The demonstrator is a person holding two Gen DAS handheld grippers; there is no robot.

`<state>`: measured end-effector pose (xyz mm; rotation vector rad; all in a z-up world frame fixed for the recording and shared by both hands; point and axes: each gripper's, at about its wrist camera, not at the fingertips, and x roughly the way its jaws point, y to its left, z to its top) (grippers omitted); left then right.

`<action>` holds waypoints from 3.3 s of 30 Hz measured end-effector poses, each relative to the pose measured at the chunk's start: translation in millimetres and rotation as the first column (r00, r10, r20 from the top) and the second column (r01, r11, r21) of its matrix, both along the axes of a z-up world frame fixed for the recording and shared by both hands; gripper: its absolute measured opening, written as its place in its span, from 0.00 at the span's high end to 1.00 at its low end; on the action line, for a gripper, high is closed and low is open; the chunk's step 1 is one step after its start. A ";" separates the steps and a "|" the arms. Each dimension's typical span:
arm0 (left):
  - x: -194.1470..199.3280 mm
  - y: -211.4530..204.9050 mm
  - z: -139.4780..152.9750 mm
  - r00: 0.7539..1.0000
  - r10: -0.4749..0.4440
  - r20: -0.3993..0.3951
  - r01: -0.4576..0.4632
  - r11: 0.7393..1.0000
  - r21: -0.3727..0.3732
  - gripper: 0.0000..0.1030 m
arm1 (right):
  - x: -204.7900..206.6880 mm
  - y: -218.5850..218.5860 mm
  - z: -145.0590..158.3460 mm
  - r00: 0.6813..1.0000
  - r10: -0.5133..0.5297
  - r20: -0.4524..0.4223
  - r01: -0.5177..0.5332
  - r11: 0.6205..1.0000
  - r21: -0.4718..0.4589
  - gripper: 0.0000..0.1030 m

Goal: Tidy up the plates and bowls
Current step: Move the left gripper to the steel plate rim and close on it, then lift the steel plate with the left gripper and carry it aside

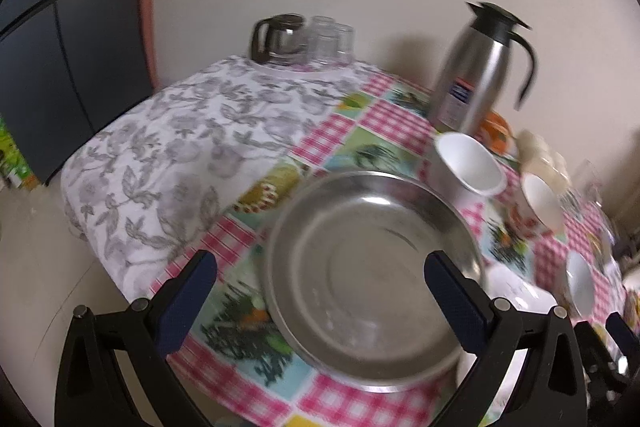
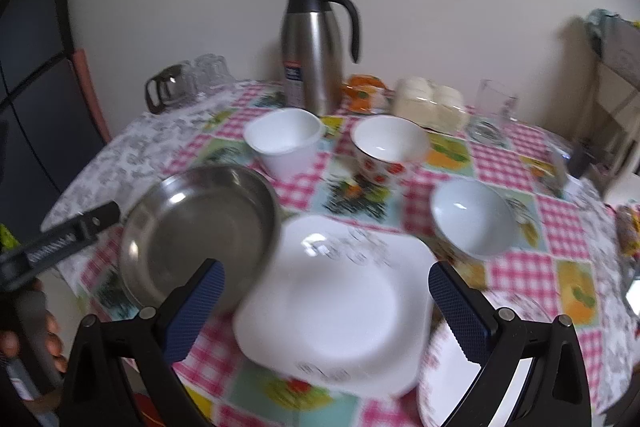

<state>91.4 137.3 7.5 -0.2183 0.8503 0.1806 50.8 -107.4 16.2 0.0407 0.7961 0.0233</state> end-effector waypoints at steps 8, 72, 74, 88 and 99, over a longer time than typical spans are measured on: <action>33.1 32.6 -7.2 0.992 0.118 -0.039 -0.121 0.988 -0.098 0.00 | 66.6 12.2 -4.9 0.994 0.059 -0.093 -0.052 0.996 0.074 0.00; 54.1 70.8 -78.7 0.980 0.016 -0.198 -0.037 0.994 -0.103 0.80 | 79.9 45.3 -94.5 0.960 0.164 -0.227 -0.100 0.958 0.269 0.84; 52.1 66.4 -72.9 0.983 0.004 -0.184 -0.024 0.994 -0.104 0.80 | 76.1 40.8 -88.7 0.965 0.160 -0.209 -0.100 0.957 0.273 0.84; 33.5 -7.1 -36.9 0.982 -0.152 -0.111 0.143 0.986 -0.083 0.80 | 34.7 -13.5 -55.0 0.984 0.063 -0.169 -0.018 0.967 0.255 0.84; 15.7 -82.3 -37.1 0.933 -0.333 -0.133 0.332 0.943 -0.032 0.80 | -16.0 -80.6 -46.0 0.983 -0.062 -0.172 0.103 0.966 0.236 0.82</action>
